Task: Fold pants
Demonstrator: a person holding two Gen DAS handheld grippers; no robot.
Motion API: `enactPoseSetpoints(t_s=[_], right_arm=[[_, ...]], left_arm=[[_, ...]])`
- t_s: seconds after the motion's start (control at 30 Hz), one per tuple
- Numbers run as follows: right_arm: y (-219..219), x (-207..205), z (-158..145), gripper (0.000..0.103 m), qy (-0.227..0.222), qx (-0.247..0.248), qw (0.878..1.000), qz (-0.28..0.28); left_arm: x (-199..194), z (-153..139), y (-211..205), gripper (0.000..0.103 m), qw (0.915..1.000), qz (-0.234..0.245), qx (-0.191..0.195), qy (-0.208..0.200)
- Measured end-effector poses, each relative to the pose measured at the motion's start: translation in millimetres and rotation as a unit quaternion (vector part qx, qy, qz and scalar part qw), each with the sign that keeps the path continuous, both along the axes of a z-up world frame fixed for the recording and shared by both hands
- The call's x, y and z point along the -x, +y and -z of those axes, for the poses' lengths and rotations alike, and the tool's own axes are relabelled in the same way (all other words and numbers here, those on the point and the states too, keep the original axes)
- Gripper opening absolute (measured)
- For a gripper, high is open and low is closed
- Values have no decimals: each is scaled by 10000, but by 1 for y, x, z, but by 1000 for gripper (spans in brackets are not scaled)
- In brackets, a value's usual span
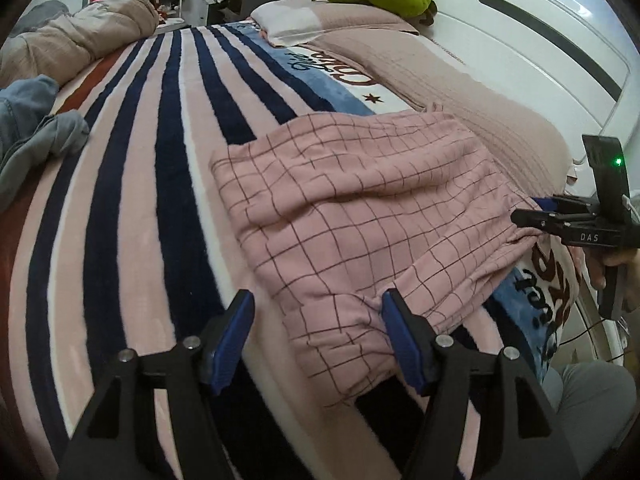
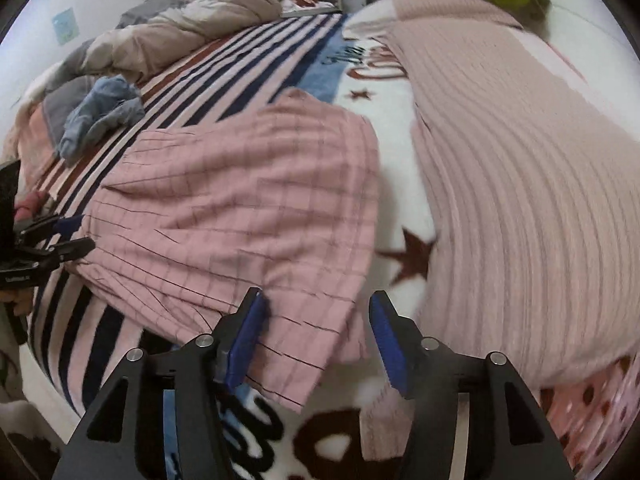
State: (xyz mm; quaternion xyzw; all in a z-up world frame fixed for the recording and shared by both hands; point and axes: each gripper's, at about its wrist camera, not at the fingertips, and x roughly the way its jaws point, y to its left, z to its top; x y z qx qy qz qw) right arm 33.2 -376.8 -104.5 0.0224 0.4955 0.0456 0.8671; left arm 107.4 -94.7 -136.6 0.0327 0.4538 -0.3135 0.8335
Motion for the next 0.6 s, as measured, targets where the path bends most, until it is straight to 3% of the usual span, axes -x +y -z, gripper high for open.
enactPoseSetpoints(t_s=[0.1, 0.23, 0.37, 0.6], right_arm=[[-5, 0, -6, 50, -62, -70, 10000, 25], [-6, -8, -39, 50, -668, -74, 9977, -52], [1, -40, -56, 50, -1086, -36, 9933, -398], [7, -100, -23, 50, -599, -41, 9965, -580]], left_arm=[[-2, -11, 3, 62, 9999, -73, 91, -102], [-8, -39, 9, 62, 9975, -285, 446, -472], [-21, -51, 3, 62, 9957, -309, 522, -703], [-50, -29, -8, 62, 9970, -445, 390, -507]])
